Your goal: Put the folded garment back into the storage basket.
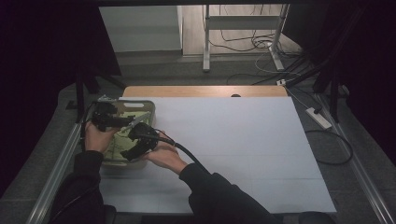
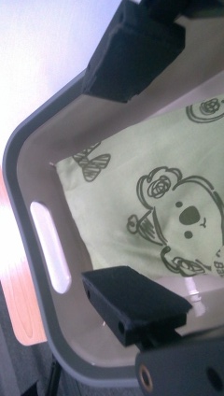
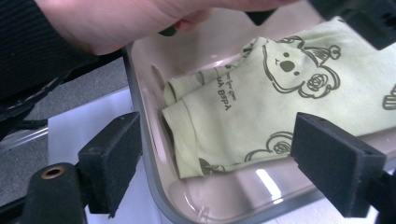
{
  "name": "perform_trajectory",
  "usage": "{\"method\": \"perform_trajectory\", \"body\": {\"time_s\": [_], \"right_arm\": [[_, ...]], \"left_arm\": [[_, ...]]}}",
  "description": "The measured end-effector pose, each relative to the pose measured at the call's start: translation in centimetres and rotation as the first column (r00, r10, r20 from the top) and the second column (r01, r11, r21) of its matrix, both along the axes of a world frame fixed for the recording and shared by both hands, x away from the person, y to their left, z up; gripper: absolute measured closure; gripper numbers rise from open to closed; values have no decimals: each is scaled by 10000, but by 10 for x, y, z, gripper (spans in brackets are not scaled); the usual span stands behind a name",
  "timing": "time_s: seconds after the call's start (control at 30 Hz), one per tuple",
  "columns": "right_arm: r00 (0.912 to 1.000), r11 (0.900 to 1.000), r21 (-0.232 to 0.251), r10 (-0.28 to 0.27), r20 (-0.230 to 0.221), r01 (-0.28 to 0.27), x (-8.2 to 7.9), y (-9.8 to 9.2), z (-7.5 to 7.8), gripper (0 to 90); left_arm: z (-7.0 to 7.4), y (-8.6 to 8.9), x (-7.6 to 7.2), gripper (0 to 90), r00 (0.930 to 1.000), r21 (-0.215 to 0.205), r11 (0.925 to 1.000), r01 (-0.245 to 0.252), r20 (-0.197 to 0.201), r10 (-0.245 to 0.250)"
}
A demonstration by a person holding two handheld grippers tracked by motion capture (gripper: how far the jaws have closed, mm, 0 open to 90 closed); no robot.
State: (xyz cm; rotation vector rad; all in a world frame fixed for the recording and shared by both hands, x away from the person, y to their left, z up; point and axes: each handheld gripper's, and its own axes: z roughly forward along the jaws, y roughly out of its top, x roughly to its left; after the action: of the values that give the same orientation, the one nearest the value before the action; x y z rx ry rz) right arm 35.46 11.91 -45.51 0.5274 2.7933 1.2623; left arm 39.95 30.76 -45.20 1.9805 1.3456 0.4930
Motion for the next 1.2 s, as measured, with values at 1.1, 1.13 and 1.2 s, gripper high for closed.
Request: {"method": "perform_trajectory", "body": {"time_s": [1.1, 1.13, 1.2], "right_arm": [[9989, 9993, -15, 368, -282, -368, 0, -23, 8, 58], [9989, 9992, -75, 394, -258, -396, 0, -24, 9, 55], [9988, 9989, -136, 446, -187, -448, -1, -25, 10, 51]], "left_arm": [[2, -11, -24, 3, 9962, -92, 9997, 234, 840, -226], [3, -12, -25, 3, 9955, -46, 9996, 269, 915, -264], [3, -13, -27, 4, 9947, 15, 9996, 299, 981, -300]]}}
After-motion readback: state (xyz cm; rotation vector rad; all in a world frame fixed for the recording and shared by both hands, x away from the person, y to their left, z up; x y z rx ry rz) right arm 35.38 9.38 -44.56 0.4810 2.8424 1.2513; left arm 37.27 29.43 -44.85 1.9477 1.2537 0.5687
